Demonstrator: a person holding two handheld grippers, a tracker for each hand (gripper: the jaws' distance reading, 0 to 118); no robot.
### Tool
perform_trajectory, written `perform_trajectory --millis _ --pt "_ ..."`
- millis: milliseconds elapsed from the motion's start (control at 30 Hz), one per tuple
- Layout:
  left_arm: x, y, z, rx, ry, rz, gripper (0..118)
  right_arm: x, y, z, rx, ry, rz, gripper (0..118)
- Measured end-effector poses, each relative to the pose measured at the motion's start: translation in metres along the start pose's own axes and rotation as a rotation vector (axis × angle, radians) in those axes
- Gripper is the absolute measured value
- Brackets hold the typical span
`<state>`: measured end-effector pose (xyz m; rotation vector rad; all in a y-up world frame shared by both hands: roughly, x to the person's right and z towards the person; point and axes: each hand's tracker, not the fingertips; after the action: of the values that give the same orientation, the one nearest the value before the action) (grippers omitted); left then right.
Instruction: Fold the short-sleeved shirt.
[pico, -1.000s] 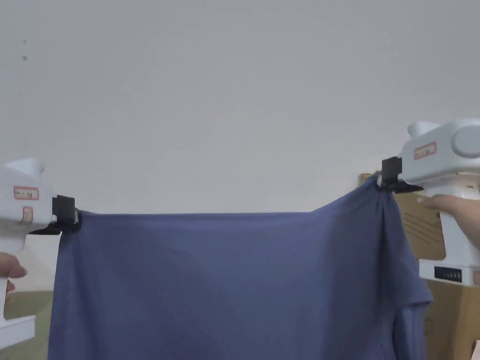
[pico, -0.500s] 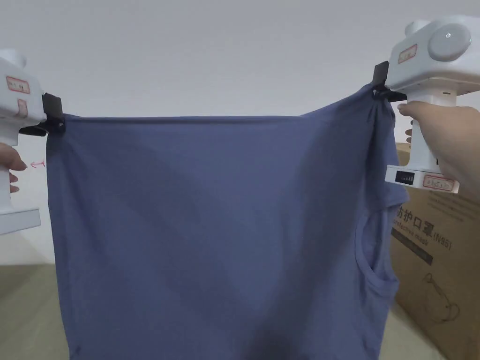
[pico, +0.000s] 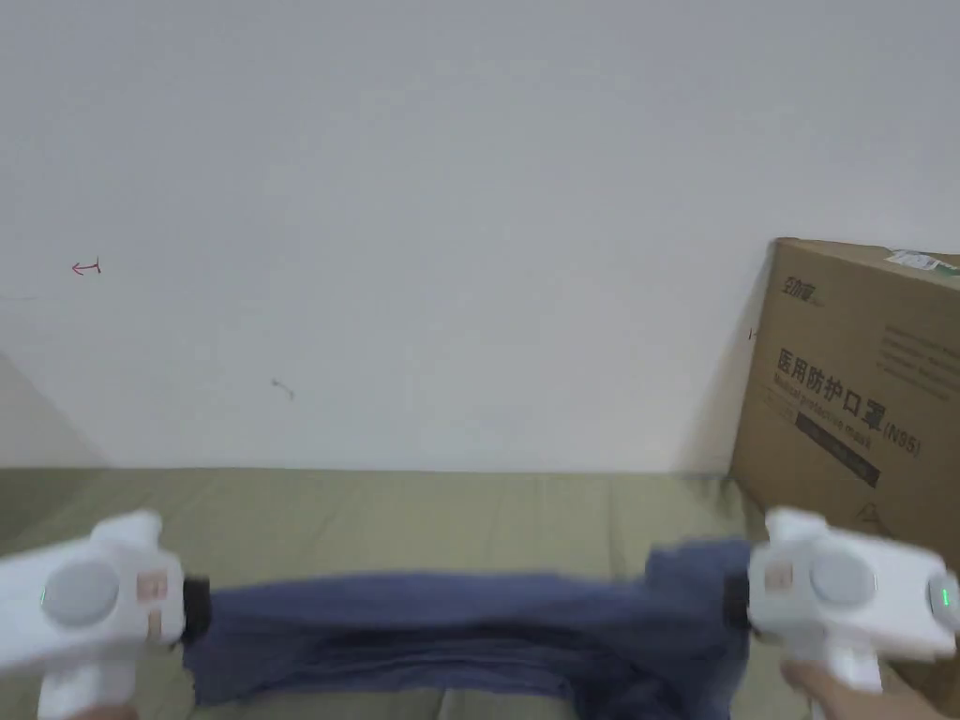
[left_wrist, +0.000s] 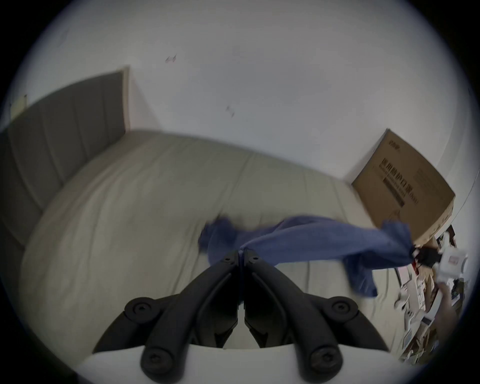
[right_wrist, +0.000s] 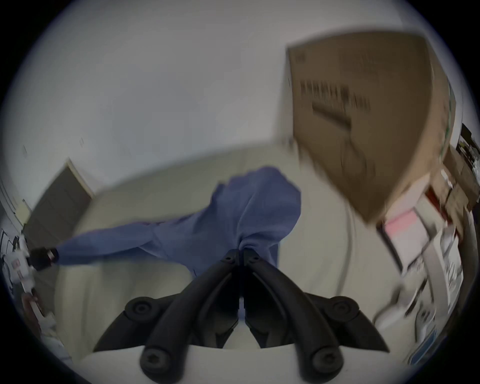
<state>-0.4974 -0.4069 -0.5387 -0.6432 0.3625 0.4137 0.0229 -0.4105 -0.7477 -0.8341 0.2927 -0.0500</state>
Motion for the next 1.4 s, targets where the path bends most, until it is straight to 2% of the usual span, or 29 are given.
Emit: perform_trajectory --millis 133,200,300,433,600,867,1000,1033,1067,1100,1133,1167,1200,1233,1267,1300,1400 --pt "-0.051 -0.088 0.022 -0.126 -0.032 0.042 1 0.047 -0.103 0.012 -0.141 0.017 0.036 1" --pt "-0.056 -0.124 0.053 -0.126 -0.045 -0.008 1 0.067 -0.137 0.042 -0.137 0.053 0.013 1" --pt "-0.079 -0.139 0.106 -0.142 -0.063 -0.051 1 0.088 -0.174 0.097 -0.133 0.116 -0.001 1" --pt "-0.076 -0.178 0.168 -0.161 -0.087 -0.072 1 0.106 -0.217 0.156 -0.115 0.131 -0.006 1" --pt "-0.064 -0.237 0.231 -0.181 -0.081 -0.148 1 0.118 -0.27 0.194 -0.155 0.144 0.009 1" --pt "-0.095 -0.283 0.258 -0.206 -0.091 -0.131 1 0.131 -0.325 0.223 -0.218 0.168 -0.02 1" --pt "-0.1 -0.287 0.258 -0.24 -0.084 -0.155 2 0.124 -0.335 0.227 -0.256 0.159 0.002 2" --pt "-0.1 -0.289 0.258 -0.251 -0.084 -0.16 7 0.121 -0.336 0.228 -0.26 0.151 0.011 4" --pt "-0.101 -0.289 0.257 -0.264 -0.087 -0.167 18 0.118 -0.337 0.229 -0.268 0.141 0.026 9" --pt "-0.102 -0.289 0.257 -0.278 -0.086 -0.174 37 0.116 -0.338 0.229 -0.28 0.126 0.042 19" --pt "-0.104 -0.289 0.257 -0.29 -0.08 -0.183 63 0.114 -0.339 0.229 -0.294 0.102 0.064 33" --pt "-0.106 -0.291 0.257 -0.303 -0.073 -0.187 63 0.113 -0.341 0.23 -0.311 0.083 0.095 33" --pt "-0.11 -0.293 0.257 -0.309 -0.069 -0.18 74 0.113 -0.342 0.231 -0.303 0.079 0.104 39" --pt "-0.114 -0.294 0.256 -0.332 -0.059 -0.163 102 0.105 -0.343 0.238 -0.305 0.067 0.118 61" --pt "-0.118 -0.296 0.257 -0.342 -0.071 -0.138 114 0.104 -0.344 0.239 -0.316 0.053 0.127 85" --pt "-0.121 -0.299 0.262 -0.322 -0.077 -0.122 114 0.102 -0.344 0.24 -0.32 0.047 0.128 99" --pt "-0.121 -0.294 0.27 -0.28 -0.072 -0.078 113 0.096 -0.339 0.25 -0.283 0.014 0.13 102"
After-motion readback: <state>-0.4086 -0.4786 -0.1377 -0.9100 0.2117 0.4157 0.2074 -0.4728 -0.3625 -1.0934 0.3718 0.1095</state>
